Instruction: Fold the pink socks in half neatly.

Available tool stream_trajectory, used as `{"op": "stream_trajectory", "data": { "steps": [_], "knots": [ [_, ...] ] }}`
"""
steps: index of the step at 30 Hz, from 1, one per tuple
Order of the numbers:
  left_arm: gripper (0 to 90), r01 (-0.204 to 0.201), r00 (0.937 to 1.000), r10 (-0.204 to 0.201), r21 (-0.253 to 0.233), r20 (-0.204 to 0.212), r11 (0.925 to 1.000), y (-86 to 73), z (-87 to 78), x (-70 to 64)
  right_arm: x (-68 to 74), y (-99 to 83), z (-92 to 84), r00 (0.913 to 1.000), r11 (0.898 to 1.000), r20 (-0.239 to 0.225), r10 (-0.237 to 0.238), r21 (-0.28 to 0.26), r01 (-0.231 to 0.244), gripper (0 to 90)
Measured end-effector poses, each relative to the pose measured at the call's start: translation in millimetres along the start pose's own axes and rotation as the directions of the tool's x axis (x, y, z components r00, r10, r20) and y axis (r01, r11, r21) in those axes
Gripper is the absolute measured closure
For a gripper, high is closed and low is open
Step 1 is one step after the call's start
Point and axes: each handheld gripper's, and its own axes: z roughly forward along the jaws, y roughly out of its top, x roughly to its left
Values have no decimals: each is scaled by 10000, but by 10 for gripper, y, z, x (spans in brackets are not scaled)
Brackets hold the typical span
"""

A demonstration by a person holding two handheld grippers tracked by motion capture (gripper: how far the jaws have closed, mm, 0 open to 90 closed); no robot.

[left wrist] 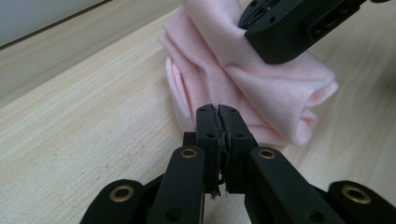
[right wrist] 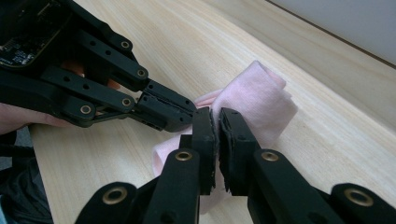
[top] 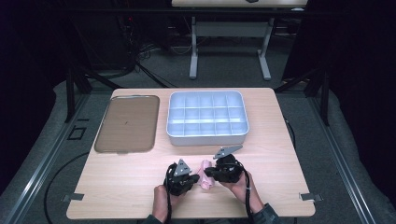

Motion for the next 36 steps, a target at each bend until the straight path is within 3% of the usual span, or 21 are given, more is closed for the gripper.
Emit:
{"op": "stream_trajectory", "data": {
  "steps": [10,25,30,34,36],
  "knots": [
    [880,9,9998,-8,-21,212,10000,-6,7,26,18,55,108,9998,10000,-183,35,-35,-36,850],
    [869,60,9990,-59,-22,439,10000,-19,-14,44,-55,34,251,9978,9988,-452,491,6,-491,852],
    [833,215,9995,-213,-65,249,9997,-40,-162,115,-53,14,266,9978,9988,-444,486,-20,-488,852],
    [875,433,9991,-433,-338,12,9985,-11,-282,218,-31,11,277,9988,9994,-339,340,-1,-340,853],
    [890,335,9994,-335,-467,3,9983,49,-307,260,-14,8,278,9996,9997,-188,226,24,-225,854]
  ]
}}
